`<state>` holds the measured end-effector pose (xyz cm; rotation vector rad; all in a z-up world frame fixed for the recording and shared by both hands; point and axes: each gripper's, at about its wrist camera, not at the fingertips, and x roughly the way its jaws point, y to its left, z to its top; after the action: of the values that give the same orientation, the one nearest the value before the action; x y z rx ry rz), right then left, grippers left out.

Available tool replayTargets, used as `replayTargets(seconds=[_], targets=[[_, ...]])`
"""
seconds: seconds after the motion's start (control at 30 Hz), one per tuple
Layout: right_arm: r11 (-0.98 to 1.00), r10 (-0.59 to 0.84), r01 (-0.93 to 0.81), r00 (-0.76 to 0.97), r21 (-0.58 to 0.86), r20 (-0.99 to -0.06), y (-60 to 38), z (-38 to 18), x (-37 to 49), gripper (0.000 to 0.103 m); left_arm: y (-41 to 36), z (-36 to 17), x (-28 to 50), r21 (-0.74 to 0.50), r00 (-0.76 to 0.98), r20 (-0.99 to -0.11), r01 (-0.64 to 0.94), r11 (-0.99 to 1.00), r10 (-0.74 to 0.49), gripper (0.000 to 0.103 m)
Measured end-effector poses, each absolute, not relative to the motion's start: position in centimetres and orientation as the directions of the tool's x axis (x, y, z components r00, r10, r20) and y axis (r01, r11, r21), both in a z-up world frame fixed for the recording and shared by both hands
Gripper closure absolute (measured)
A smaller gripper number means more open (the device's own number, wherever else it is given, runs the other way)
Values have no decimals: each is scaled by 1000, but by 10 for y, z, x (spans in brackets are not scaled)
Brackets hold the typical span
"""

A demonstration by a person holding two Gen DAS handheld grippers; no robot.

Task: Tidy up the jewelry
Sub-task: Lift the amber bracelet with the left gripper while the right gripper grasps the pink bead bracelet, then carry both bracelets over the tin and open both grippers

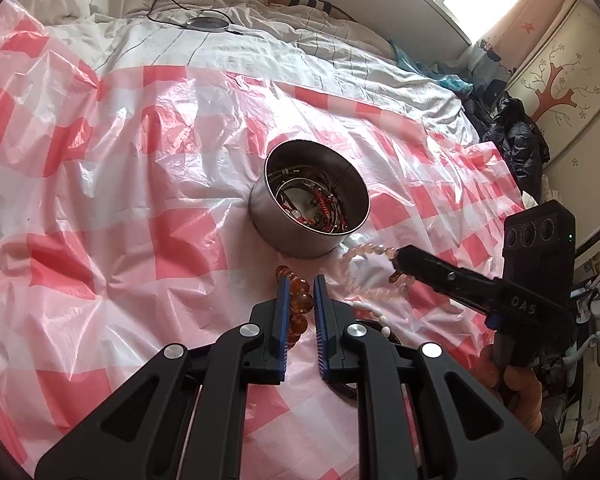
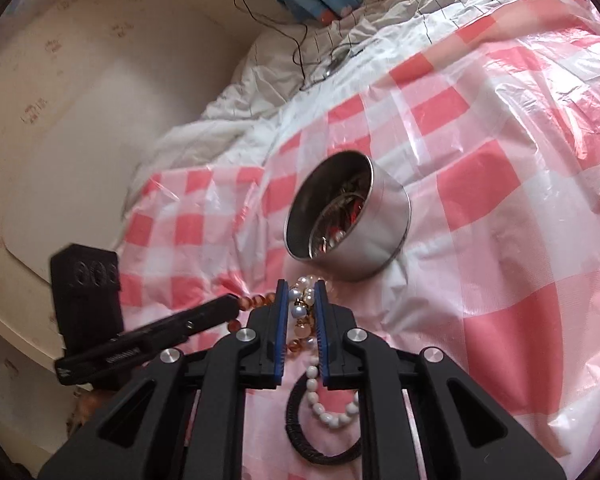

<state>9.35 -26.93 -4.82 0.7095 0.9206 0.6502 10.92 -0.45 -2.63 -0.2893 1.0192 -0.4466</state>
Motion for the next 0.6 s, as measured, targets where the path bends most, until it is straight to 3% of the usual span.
replayTargets(seconds=[0.6], targets=[[464, 793, -164, 514, 871, -326, -298, -45, 97, 89, -34, 0, 101, -349, 534, -721, 270, 897, -441, 92]])
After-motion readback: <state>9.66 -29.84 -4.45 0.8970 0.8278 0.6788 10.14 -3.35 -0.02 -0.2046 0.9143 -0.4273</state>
